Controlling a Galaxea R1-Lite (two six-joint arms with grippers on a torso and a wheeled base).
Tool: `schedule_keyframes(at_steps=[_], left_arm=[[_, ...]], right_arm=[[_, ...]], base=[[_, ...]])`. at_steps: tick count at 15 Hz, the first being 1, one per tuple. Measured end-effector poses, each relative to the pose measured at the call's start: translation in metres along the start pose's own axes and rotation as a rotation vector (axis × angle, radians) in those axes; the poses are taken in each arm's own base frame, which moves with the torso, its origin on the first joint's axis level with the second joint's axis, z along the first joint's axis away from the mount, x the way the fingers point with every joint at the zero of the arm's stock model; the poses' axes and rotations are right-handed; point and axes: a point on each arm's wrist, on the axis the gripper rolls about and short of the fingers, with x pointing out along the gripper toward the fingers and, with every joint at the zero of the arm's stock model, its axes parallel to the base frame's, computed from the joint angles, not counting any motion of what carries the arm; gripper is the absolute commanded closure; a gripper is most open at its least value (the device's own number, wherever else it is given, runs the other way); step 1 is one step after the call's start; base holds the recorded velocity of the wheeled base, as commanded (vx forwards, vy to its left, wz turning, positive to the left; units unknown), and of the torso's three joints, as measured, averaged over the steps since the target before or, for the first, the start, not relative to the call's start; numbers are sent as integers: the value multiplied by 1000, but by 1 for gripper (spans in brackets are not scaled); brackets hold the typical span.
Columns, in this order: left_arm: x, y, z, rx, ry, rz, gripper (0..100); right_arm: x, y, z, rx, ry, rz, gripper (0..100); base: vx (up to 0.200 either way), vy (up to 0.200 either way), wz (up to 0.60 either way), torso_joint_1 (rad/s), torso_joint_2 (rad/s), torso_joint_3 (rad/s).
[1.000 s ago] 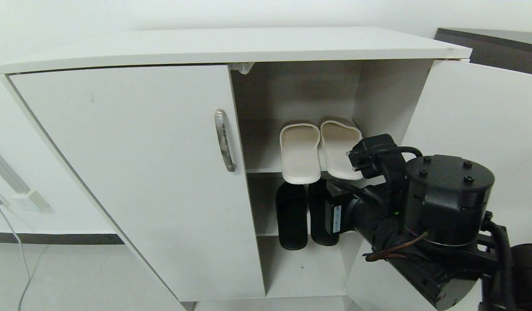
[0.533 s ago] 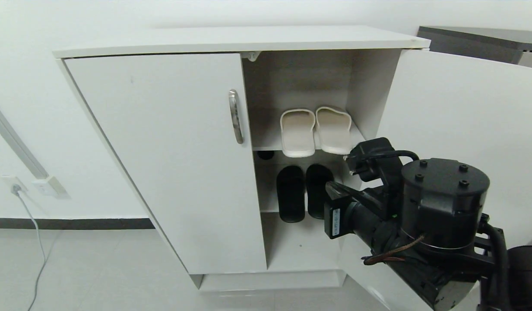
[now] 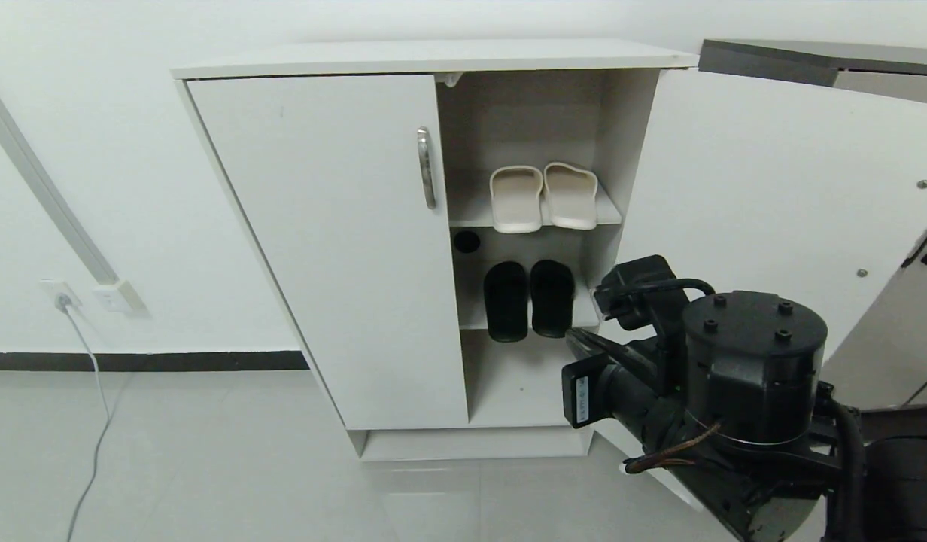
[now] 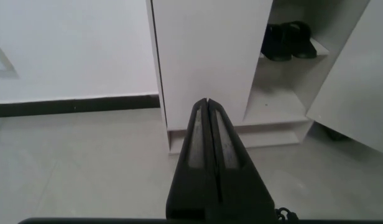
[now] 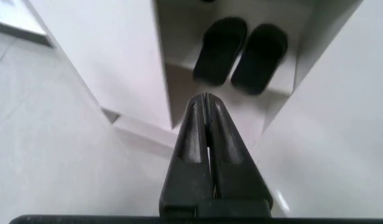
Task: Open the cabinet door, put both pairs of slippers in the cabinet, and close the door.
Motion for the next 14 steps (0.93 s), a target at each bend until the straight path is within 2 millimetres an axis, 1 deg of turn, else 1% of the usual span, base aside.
schedule_keyframes(at_steps=[3,14], left_arm=[[0,0,0,0,0,1,100],[0,0,0,1,0,1,100]], right_arm=[[1,1,-3,-2,8,-1,100],[8,-4,-14,-23,42,-26,100]], base=[[-200,0,0,-1,4,1],[0,0,0,0,0,0]])
